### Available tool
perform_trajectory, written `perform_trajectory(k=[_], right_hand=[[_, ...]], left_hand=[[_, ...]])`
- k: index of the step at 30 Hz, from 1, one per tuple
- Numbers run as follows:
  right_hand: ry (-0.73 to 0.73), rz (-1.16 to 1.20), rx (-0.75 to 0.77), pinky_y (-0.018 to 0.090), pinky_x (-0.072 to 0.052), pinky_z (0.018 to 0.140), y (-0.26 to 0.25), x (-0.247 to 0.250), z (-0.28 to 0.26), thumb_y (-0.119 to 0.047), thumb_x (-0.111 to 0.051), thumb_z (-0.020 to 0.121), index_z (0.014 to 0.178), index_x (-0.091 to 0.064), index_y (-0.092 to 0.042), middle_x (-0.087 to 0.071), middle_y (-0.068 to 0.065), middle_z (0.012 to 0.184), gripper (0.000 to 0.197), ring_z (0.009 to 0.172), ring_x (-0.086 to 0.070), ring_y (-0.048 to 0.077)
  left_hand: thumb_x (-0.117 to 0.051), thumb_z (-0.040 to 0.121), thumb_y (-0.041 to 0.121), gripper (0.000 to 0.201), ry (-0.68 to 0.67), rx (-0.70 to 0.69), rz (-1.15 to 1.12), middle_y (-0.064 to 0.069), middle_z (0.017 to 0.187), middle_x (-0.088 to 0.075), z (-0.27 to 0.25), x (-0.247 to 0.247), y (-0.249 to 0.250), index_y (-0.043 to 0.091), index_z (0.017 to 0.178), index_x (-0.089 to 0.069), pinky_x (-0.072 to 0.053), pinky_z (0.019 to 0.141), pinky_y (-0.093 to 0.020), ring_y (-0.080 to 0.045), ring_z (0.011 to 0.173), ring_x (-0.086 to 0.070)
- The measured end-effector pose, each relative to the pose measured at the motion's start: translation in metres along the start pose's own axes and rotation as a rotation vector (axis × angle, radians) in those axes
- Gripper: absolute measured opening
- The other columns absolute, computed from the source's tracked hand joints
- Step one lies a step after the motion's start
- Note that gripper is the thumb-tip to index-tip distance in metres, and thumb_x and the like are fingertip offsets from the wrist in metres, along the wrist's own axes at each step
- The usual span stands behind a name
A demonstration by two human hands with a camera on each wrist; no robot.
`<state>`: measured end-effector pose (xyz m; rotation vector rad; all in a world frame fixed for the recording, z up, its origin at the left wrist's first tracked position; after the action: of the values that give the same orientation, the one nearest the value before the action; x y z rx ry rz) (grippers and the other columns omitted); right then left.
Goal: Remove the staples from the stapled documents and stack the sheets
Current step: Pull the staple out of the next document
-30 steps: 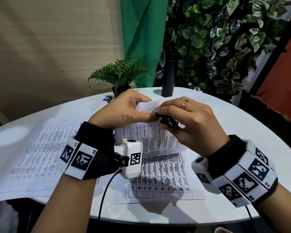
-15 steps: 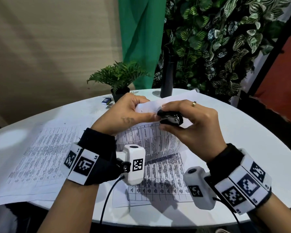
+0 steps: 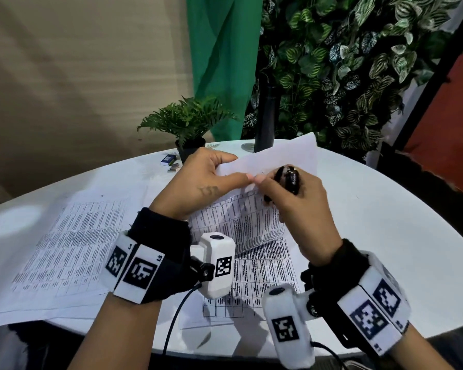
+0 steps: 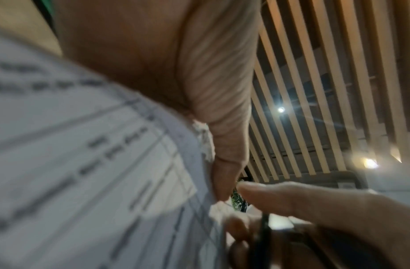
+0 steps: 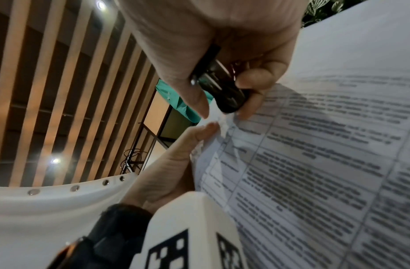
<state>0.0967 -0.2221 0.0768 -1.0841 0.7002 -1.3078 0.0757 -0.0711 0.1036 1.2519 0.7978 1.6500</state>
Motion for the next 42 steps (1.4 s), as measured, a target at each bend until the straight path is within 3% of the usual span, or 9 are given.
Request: perform_trajectory(k=[5, 9, 11, 14, 19, 23, 27, 36, 42], right_hand=[[0.007, 0.110, -0.116, 0.012, -0.033, 0.044, 0.000, -0.004, 0.003, -0.010, -0.062, 0.085, 0.064, -0.060, -0.012, -0.057, 0.001, 0.057, 0.021, 0.054, -0.051, 0.009], [-0.004, 0.100, -0.116, 0.017, -0.036, 0.046, -0.003, -0.007, 0.004, -0.010, -0.062, 0.084, 0.062, -0.059, -0.011, -0.056, 0.005, 0.054, 0.022, 0.051, -0.051, 0.008], [0.031, -0.013, -0.012, 0.033, -0.046, 0.056, -0.002, -0.008, 0.005, -0.022, -0.062, 0.080, 0.066, -0.061, -0.010, -0.062, 0.009, 0.063, 0.018, 0.062, -0.058, 0.017], [0.097, -0.283, 0.177, 0.044, -0.048, 0.069, -0.004, -0.011, 0.001, -0.029, -0.054, 0.078, 0.075, -0.062, -0.009, -0.061, 0.006, 0.077, 0.022, 0.075, -0.058, 0.025], [0.147, -0.667, 0.510, 0.028, -0.042, 0.048, -0.009, -0.013, -0.007, -0.022, -0.056, 0.079, 0.080, -0.062, -0.010, -0.060, 0.003, 0.083, 0.013, 0.065, -0.056, 0.024], [0.149, -0.798, 0.646, 0.025, -0.036, 0.041, -0.011, -0.014, -0.007, -0.022, -0.051, 0.076, 0.080, -0.065, -0.009, -0.063, 0.004, 0.081, 0.019, 0.064, -0.054, 0.021], [0.140, -0.836, 0.749, 0.024, -0.034, 0.040, -0.011, -0.013, -0.008, -0.017, -0.053, 0.077, 0.080, -0.068, -0.008, -0.065, 0.005, 0.081, 0.017, 0.065, -0.058, 0.022], [0.131, -0.511, 0.488, 0.032, -0.047, 0.052, -0.003, -0.009, -0.005, -0.038, -0.050, 0.085, 0.086, -0.064, -0.014, -0.059, -0.002, 0.088, 0.028, 0.070, -0.056, 0.017], [-0.006, -0.279, 0.249, 0.043, -0.047, 0.069, -0.001, -0.003, 0.005, -0.025, -0.062, 0.082, 0.076, -0.063, -0.015, -0.058, 0.000, 0.079, 0.011, 0.075, -0.056, 0.020]], left_hand=[[-0.069, 0.071, 0.039, 0.038, 0.083, -0.018, 0.043, -0.006, 0.094, -0.075, -0.004, -0.006, -0.002, 0.012, 0.097, -0.075, -0.052, 0.087, -0.051, -0.025, 0.093, -0.069], [-0.067, 0.074, 0.034, 0.029, 0.141, 0.000, 0.072, 0.004, 0.084, -0.075, -0.005, -0.009, -0.004, 0.012, 0.091, -0.076, -0.055, 0.080, -0.039, -0.015, 0.083, -0.070], [-0.069, 0.076, 0.030, 0.015, 0.166, 0.013, 0.093, 0.014, 0.063, -0.068, -0.005, -0.008, -0.005, 0.016, 0.076, -0.074, -0.049, 0.063, -0.022, -0.003, 0.062, -0.062], [-0.068, 0.078, 0.025, 0.020, 0.164, 0.033, 0.089, 0.015, 0.049, -0.057, -0.004, -0.008, -0.006, 0.021, 0.058, -0.066, -0.039, 0.055, -0.019, 0.001, 0.052, -0.050], [-0.063, 0.069, 0.029, 0.022, 0.186, 0.091, 0.026, 0.007, 0.053, -0.058, -0.002, -0.009, -0.008, 0.019, 0.050, -0.065, -0.041, 0.064, -0.025, -0.007, 0.057, -0.051], [-0.063, 0.079, 0.014, 0.038, 0.176, 0.133, -0.017, 0.000, 0.047, -0.055, -0.002, -0.010, -0.010, 0.015, 0.042, -0.056, -0.037, 0.061, -0.022, -0.008, 0.050, -0.048], [-0.060, 0.084, 0.006, 0.025, 0.171, 0.181, -0.096, -0.010, 0.055, -0.051, -0.001, -0.012, -0.009, 0.000, 0.060, -0.057, -0.036, 0.054, -0.021, -0.012, 0.050, -0.045], [-0.072, 0.076, 0.012, 0.012, 0.168, 0.204, -0.188, -0.002, 0.065, -0.060, -0.002, -0.010, -0.003, 0.011, 0.065, -0.067, -0.042, 0.062, -0.024, -0.012, 0.063, -0.053], [-0.069, 0.081, 0.014, 0.008, 0.079, 0.195, -0.141, -0.002, 0.071, -0.070, -0.004, -0.007, 0.000, 0.010, 0.075, -0.071, -0.048, 0.073, -0.032, -0.013, 0.067, -0.062]])
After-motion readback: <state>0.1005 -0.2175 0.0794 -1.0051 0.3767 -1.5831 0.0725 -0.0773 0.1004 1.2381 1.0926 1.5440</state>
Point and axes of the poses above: each hand's wrist, its own z-axis towards the middle knuckle, its own x-axis out of the back of the hand, y = z × x, the point moved 2 cm from there along z, towards the middle knuckle
